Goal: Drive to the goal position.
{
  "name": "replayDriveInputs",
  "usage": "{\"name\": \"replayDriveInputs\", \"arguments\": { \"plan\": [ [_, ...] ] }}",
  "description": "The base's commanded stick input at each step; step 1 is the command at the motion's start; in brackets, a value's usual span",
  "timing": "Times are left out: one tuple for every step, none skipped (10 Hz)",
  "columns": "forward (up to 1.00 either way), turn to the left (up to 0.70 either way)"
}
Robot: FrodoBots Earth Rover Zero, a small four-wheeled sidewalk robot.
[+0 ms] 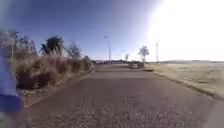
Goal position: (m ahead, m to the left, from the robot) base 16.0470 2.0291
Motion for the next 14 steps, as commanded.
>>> {"name": "replayDriveInputs", "arguments": {
  "plan": [
    [0.7,0.0],
    [0.7,0.0],
    [0.7,0.0],
    [0.7,0.0],
    [0.7,0.0],
    [0.7,0.0],
    [0.7,0.0],
    [0.7,0.0],
    [0.7,0.0],
    [0.7,0.0],
    [0.7,0.0],
    [0.7,0.0],
    [0.7,0.0],
    [0.7,0.0]
  ]
}}
